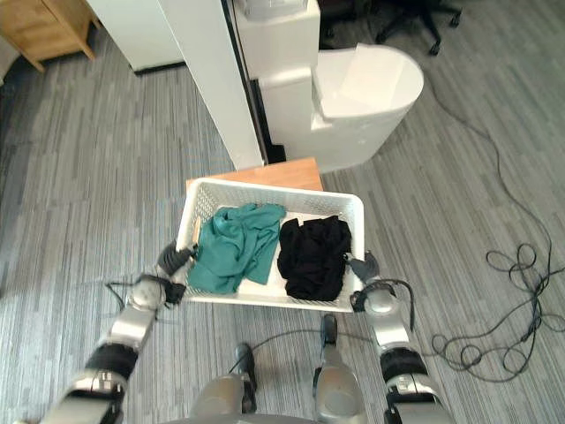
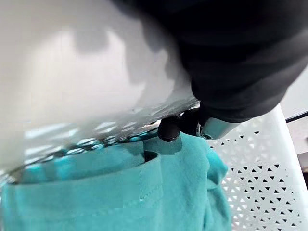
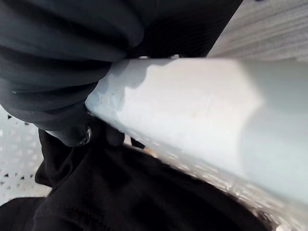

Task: Pick up the laundry basket with both hands and put the clothes into the washing machine.

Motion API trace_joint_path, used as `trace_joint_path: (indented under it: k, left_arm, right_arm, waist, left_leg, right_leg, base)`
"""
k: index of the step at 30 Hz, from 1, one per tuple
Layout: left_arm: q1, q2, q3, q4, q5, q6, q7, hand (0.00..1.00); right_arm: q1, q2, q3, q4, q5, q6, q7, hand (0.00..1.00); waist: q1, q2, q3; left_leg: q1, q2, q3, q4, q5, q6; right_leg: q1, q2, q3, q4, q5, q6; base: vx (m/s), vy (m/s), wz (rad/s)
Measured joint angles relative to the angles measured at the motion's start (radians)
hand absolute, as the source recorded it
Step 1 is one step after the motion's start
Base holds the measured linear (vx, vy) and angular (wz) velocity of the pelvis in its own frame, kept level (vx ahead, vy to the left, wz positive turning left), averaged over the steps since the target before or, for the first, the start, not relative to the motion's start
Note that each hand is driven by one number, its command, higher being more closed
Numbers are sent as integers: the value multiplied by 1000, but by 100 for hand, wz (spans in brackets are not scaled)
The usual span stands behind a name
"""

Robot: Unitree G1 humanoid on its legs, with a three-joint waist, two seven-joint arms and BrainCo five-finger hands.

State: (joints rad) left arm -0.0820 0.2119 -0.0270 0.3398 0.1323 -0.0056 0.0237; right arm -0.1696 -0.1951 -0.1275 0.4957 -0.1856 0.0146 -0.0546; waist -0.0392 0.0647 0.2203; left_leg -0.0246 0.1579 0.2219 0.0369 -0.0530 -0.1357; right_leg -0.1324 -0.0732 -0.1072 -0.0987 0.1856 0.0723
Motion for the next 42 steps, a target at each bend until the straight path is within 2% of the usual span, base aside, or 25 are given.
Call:
trace_joint_path:
  k: [4, 8, 11, 13, 15, 16, 17, 18, 19, 20, 22, 23, 24, 25, 26, 27, 28, 29, 30, 32, 34, 36, 39, 40, 42]
  left_arm:
    - [136, -116, -21, -146, -38, -7, 1, 100]
    - [133, -120, -121, -173, -37, -9, 8, 100]
    - [114, -112, -200, -173, -37, -7, 27, 100]
    - [101, -103, -216, -182, -37, -6, 32, 100]
    - [100, -101, -205, -213, -37, -6, 46, 100]
    - [99, -90, -173, -257, -37, -11, 51, 100]
    - [103, -95, -157, -273, -37, -14, 53, 100]
    - [112, -96, -153, -283, -37, -15, 58, 100]
    - [145, -97, -145, -309, -38, -22, 72, 100]
    - [172, -100, -124, -315, -40, -38, 75, 100]
    - [186, -108, -108, -311, -44, -42, 76, 100]
    - [194, -120, -97, -298, -50, -42, 77, 100]
    - [195, -128, -92, -290, -57, -42, 78, 100]
    - [193, -148, -78, -270, -66, -42, 79, 100]
    - [190, -152, -74, -256, -72, -43, 80, 100]
    - [189, -148, -72, -250, -73, -44, 80, 100]
    - [191, -146, -69, -226, -74, -42, 80, 100]
    - [190, -145, -68, -217, -74, -42, 80, 100]
    - [191, -144, -71, -203, -80, -42, 80, 100]
    - [193, -149, -74, -195, -82, -43, 78, 100]
    - [214, -157, -79, -194, -84, -56, 77, 100]
    - [256, -162, -72, -204, -98, -67, 76, 100]
    - [299, -168, -39, -234, -103, -69, 76, 100]
    - [326, -170, -20, -249, -103, -69, 76, 100]
    - [389, -179, 8, -304, -104, -69, 76, 100]
  right_arm:
    - [120, 23, -118, -111, 48, -49, 9, 100]
    - [254, 89, -227, -205, 150, -54, -3, 100]
    - [397, 161, -260, -332, 192, -53, -38, 100]
    - [497, 206, -248, -472, 196, -49, -60, 100]
    - [516, 213, -232, -532, 196, -50, -77, 100]
    - [487, 217, -209, -556, 196, -52, -93, 100]
    - [475, 221, -202, -562, 196, -57, -103, 100]
    - [469, 217, -197, -562, 196, -59, -106, 100]
    - [463, 196, -181, -559, 194, -62, -117, 100]
    - [455, 175, -158, -557, 191, -66, -117, 100]
    - [436, 167, -146, -534, 182, -68, -117, 100]
    - [402, 154, -140, -497, 173, -64, -116, 100]
    - [387, 146, -132, -483, 172, -63, -116, 100]
    - [342, 110, -120, -448, 170, -57, -114, 100]
    - [324, 100, -115, -434, 164, -46, -113, 100]
    - [330, 101, -111, -434, 164, -46, -115, 100]
    - [346, 110, -108, -431, 163, -39, -115, 100]
    - [357, 113, -104, -434, 162, -39, -115, 100]
    - [379, 112, -100, -450, 162, -40, -115, 100]
    - [395, 114, -98, -461, 162, -40, -115, 100]
    - [419, 107, -96, -490, 157, -40, -114, 100]
    - [418, 104, -80, -496, 154, -40, -100, 100]
    - [410, 98, -48, -496, 151, -41, -93, 100]
    - [408, 99, -26, -496, 144, -41, -93, 100]
    - [406, 91, 13, -497, 142, -41, -91, 100]
  waist:
    - [-21, 0, -70]
    - [-70, -4, -91]
    - [-96, -29, -89]
    - [-93, -58, -90]
    - [-81, -70, -94]
    - [-72, -62, -96]
    - [-73, -77, -100]
    - [-71, -75, -101]
    - [-64, -72, -106]
    - [-64, -87, -116]
    - [-64, -107, -124]
    - [-55, -125, -141]
    - [-44, -117, -146]
    - [-25, -78, -143]
    - [-24, -42, -144]
    - [-30, -43, -140]
    - [-42, -35, -136]
    - [-46, -35, -136]
    - [-53, -34, -126]
    - [-51, -40, -111]
    - [-45, -39, -104]
    - [-24, -43, -98]
    - [-1, -38, -89]
    - [8, -37, -84]
    - [20, -38, -79]
  left_leg:
    - [49, 4, 60, 26, -40, 0]
    - [82, -2, 89, 30, -55, 14]
    - [105, -1, 174, 64, -77, 22]
    - [82, 32, 278, 183, -150, 27]
    - [71, 75, 386, 255, -185, 42]
    - [78, 117, 508, 259, -187, 49]
    - [102, 133, 564, 258, -184, 52]
    - [129, 140, 595, 259, -183, 53]
    - [162, 144, 647, 273, -182, 54]
    - [172, 147, 676, 296, -182, 55]
    - [171, 151, 698, 301, -183, 50]
    - [158, 155, 706, 312, -180, 24]
    - [141, 156, 704, 301, -179, 24]
    - [91, 186, 682, 285, -178, 24]
    - [55, 227, 659, 307, -167, 40]
    - [42, 247, 645, 351, -168, 42]
    - [19, 311, 606, 424, -164, 54]
    - [11, 341, 594, 464, -161, 59]
    - [-17, 425, 559, 590, -144, 92]
    - [-42, 450, 487, 682, -128, 129]
    - [-89, 370, 315, 727, -134, 126]
    - [-152, 151, 24, 654, -170, 104]
    - [-195, 30, -105, 520, -175, 109]
    - [-212, -15, -156, 421, -167, 97]
    - [-220, -36, -205, 251, -109, 41]
  right_leg:
    - [19, 3, 70, 0, -11, 11]
    - [25, 0, 107, 35, -28, 31]
    - [-17, 1, 166, 97, -28, 38]
    - [-53, 31, 251, 111, 17, 75]
    - [-97, 78, 266, 86, 137, 120]
    - [-140, 101, 113, 146, 127, 8]
    - [-172, 51, -87, 374, -57, -99]
    - [-169, 3, -184, 513, -152, -142]
    - [-159, -101, -283, 694, -242, -168]
    - [-147, -192, -338, 782, -282, -178]
    - [-131, -250, -371, 803, -312, -138]
    - [-112, -195, -380, 681, -352, -69]
    - [-94, -154, -368, 588, -363, -50]
    - [-78, -58, -345, 415, -313, -57]
    - [-62, -5, -354, 351, -299, -64]
    - [-50, 12, -366, 324, -286, -93]
    - [-11, 65, -375, 268, -268, -116]
    - [1, 88, -377, 253, -265, -125]
    - [29, 129, -374, 236, -270, -146]
    - [66, 142, -354, 228, -269, -165]
    - [97, 138, -315, 214, -280, -151]
    - [112, 122, -225, 211, -289, -157]
    - [113, 115, -147, 209, -289, -157]
    - [116, 108, -108, 209, -289, -157]
    - [119, 104, -56, 208, -297, -145]
  base:
    - [18, 26, -50]
    - [-7, 31, -29]
    - [9, 64, -66]
    - [-103, 80, -138]
    - [-190, 59, -189]
    - [-204, 33, -208]
    - [-175, 22, -195]
    - [-86, 25, -152]
    - [-111, -55, -145]
    - [-89, -68, -128]
    - [-84, -214, -74]
    - [-89, -320, -78]
    - [-130, -355, -113]
    - [-166, -279, -104]
    - [-124, -242, -80]
    - [-56, -186, -28]
    - [-13, -140, -2]
    - [-22, -224, -10]
    - [20, -170, -14]
    - [43, -101, -24]
    - [50, 13, -51]
    - [84, 98, -102]
    - [67, 94, -97]
    - [104, 122, -112]
    - [158, 133, -109]
